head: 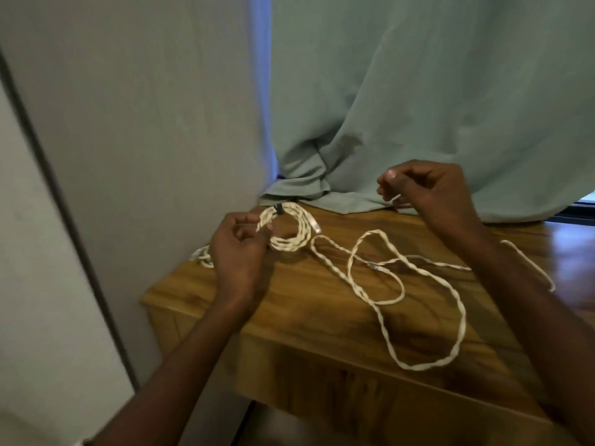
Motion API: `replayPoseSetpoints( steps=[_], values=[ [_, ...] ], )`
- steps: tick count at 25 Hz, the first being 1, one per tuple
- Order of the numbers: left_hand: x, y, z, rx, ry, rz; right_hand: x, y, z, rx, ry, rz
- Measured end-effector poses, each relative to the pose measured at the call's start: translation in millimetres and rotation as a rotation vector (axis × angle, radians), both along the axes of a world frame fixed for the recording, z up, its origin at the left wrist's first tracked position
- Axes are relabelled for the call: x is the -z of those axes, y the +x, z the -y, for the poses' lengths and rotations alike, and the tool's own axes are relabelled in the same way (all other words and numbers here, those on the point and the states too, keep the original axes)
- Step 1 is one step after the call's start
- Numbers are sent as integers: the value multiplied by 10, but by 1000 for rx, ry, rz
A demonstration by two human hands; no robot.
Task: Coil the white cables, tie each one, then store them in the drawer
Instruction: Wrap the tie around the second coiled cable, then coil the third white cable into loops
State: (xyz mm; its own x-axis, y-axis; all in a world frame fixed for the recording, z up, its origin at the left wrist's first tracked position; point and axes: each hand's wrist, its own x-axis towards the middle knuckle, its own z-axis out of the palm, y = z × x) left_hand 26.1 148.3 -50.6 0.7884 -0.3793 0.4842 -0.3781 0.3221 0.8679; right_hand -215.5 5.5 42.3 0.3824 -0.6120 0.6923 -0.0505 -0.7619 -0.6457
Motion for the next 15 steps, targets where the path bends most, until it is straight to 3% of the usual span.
replayPoseSetpoints(
  steps=[6, 12, 15],
  values=[
    [226, 175, -393, -245, 204, 221, -149, 586, -970, 31, -303, -569],
    [265, 101, -485, -406, 515, 464, 464, 987, -1139, 337, -233, -909],
    [208, 20, -524, -360, 471, 532, 608, 934, -1030, 421, -171, -957]
  ],
)
